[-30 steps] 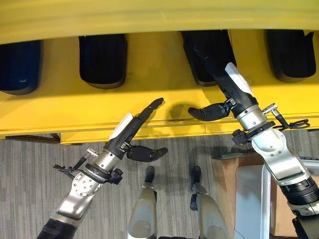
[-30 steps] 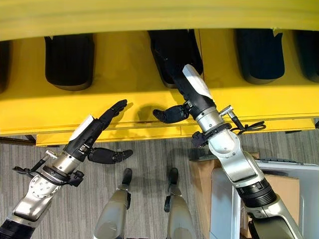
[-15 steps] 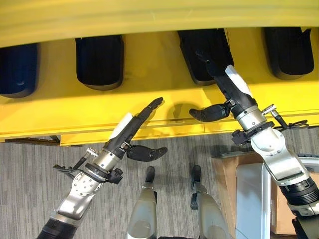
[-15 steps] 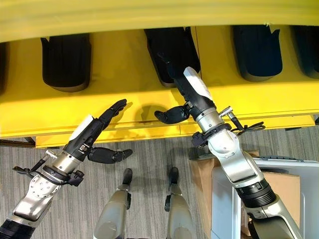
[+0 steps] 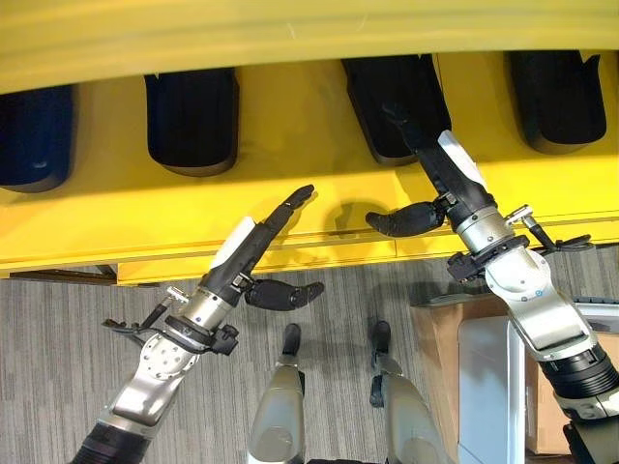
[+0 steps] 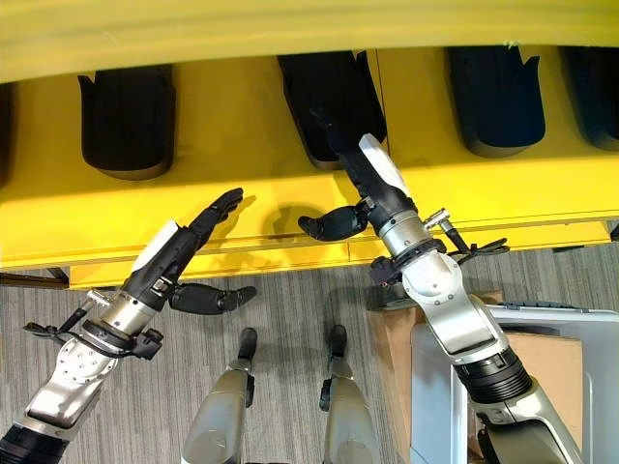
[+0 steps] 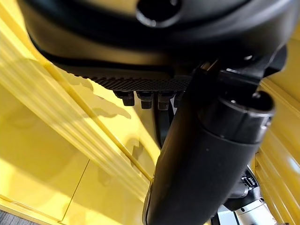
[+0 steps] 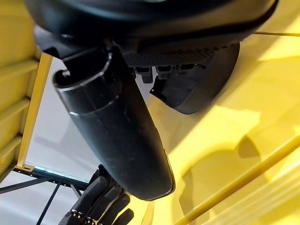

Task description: Move parts from the plastic box to the shelf.

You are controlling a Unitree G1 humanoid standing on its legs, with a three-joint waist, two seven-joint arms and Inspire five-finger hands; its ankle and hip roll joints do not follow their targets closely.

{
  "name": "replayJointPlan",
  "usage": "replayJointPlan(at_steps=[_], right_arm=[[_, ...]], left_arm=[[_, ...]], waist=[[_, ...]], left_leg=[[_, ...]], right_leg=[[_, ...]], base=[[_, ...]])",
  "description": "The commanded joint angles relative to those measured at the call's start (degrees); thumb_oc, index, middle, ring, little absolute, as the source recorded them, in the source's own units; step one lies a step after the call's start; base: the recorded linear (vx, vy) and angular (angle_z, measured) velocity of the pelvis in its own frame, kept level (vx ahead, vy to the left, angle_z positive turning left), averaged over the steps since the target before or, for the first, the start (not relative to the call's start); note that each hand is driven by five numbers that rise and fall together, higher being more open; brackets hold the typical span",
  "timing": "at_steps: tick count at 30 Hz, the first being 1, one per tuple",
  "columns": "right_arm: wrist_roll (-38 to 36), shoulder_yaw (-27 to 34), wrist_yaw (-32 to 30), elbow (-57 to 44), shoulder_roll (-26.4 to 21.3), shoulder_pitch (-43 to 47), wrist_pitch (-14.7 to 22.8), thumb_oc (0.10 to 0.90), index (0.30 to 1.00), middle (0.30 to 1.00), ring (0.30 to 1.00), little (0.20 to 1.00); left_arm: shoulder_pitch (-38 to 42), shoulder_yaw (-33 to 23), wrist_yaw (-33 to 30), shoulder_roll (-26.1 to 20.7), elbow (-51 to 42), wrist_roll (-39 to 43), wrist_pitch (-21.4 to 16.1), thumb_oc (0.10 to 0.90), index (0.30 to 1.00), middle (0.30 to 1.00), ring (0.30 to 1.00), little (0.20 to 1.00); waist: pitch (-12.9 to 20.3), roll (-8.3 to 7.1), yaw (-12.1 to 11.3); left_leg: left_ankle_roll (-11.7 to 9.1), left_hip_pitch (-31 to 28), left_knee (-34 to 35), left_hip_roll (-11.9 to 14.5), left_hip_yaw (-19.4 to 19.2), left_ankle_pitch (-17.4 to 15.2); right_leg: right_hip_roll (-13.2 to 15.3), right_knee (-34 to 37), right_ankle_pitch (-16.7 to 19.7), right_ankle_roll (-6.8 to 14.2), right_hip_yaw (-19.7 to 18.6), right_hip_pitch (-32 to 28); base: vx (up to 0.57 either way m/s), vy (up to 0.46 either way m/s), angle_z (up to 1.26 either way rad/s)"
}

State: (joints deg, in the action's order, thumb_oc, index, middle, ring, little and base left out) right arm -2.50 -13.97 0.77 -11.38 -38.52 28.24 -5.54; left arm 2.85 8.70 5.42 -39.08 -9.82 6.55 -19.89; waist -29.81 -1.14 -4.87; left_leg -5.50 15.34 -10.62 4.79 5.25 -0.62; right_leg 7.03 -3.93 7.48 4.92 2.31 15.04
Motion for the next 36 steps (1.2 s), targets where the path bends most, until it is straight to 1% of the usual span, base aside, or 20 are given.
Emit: replayJointPlan(at_steps=[1, 6, 13, 15, 19, 27, 36], right_arm=[[-1.36, 1.07, -1.41, -10.63, 0.20, 7.44, 3.47, 0.900, 1.000, 1.000, 1.000, 1.000], [-1.83, 0.55, -0.85, -10.80, 0.02, 7.71, 2.48, 0.900, 1.000, 1.000, 1.000, 1.000], [-2.91, -0.17, -0.69, -10.50, 0.52, 8.00, 2.41, 0.900, 1.000, 1.000, 1.000, 1.000], [-3.57, -0.37, -0.09, -10.45, 0.54, 8.06, 1.87, 0.900, 1.000, 1.000, 1.000, 1.000], [-7.58, -0.76, 0.35, -10.43, 0.73, 8.57, 0.81, 0.900, 1.000, 1.000, 1.000, 1.000], [-9.07, -1.69, 0.10, -10.32, 2.00, 9.82, -0.90, 0.900, 1.000, 1.000, 1.000, 1.000], [-11.20, -2.03, 0.83, -9.40, 2.76, 9.71, -2.92, 0.900, 1.000, 1.000, 1.000, 1.000]], left_arm=[[-0.26, -3.40, -1.38, 1.43, -11.36, 2.00, -3.82, 0.900, 1.000, 1.000, 1.000, 1.000], [-0.18, -3.48, -1.43, 1.41, -11.40, 2.14, -3.67, 0.900, 1.000, 1.000, 1.000, 1.000], [-0.06, -3.38, -1.10, 1.41, -11.38, 1.98, -3.94, 0.900, 1.000, 1.000, 1.000, 1.000], [-0.07, -3.40, -1.07, 1.41, -11.34, 2.27, -3.94, 0.900, 1.000, 1.000, 1.000, 1.000], [0.03, -3.38, -0.50, 1.24, -11.19, 2.63, -3.77, 0.900, 1.000, 1.000, 1.000, 1.000], [0.52, -2.86, -0.24, 1.33, -11.52, 2.03, -2.86, 0.900, 1.000, 1.000, 1.000, 1.000], [0.64, -2.87, -0.19, 1.26, -11.15, 2.08, -3.20, 0.900, 1.000, 1.000, 1.000, 1.000]], waist=[[4.55, -0.63, 0.67], [4.29, -0.57, 0.51], [4.13, -0.76, 0.24], [4.21, -0.82, 0.15], [4.31, -1.13, 0.02], [4.22, -1.27, -0.39], [4.19, -1.30, -0.44]], left_leg=[[3.38, -0.03, -2.18, 0.42, -4.82, -4.01], [3.43, 0.21, -2.74, 0.21, -4.66, -4.08], [3.47, 0.40, -2.64, 0.15, -4.51, -4.00], [3.45, 0.34, -2.61, 0.18, -4.56, -3.99], [3.48, 0.22, -2.61, 0.18, -4.57, -4.03], [3.51, 0.43, -2.93, 0.17, -4.27, -4.05], [3.64, 0.39, -2.97, 0.08, -4.17, -3.95]], right_leg=[[3.69, -4.29, -7.71, 2.01, -0.85, -3.55], [3.75, -4.54, -7.87, 1.96, -0.89, -3.80], [3.75, -4.25, -7.86, 2.02, -0.78, -4.01], [3.81, -4.07, -7.80, 2.07, -0.71, -4.23], [3.73, -3.84, -7.72, 2.10, -0.75, -4.54], [3.62, -3.76, -7.76, 2.10, -0.62, -4.89], [3.55, -3.94, -7.87, 1.98, -0.66, -5.02]], base=[[0.00, 0.000, 0.00], [0.00, 0.000, 0.00], [0.00, 0.000, 0.00], [0.00, 0.000, 0.00], [0.00, 0.000, 0.00], [0.00, 0.000, 0.00], [0.00, 0.000, 0.00]])
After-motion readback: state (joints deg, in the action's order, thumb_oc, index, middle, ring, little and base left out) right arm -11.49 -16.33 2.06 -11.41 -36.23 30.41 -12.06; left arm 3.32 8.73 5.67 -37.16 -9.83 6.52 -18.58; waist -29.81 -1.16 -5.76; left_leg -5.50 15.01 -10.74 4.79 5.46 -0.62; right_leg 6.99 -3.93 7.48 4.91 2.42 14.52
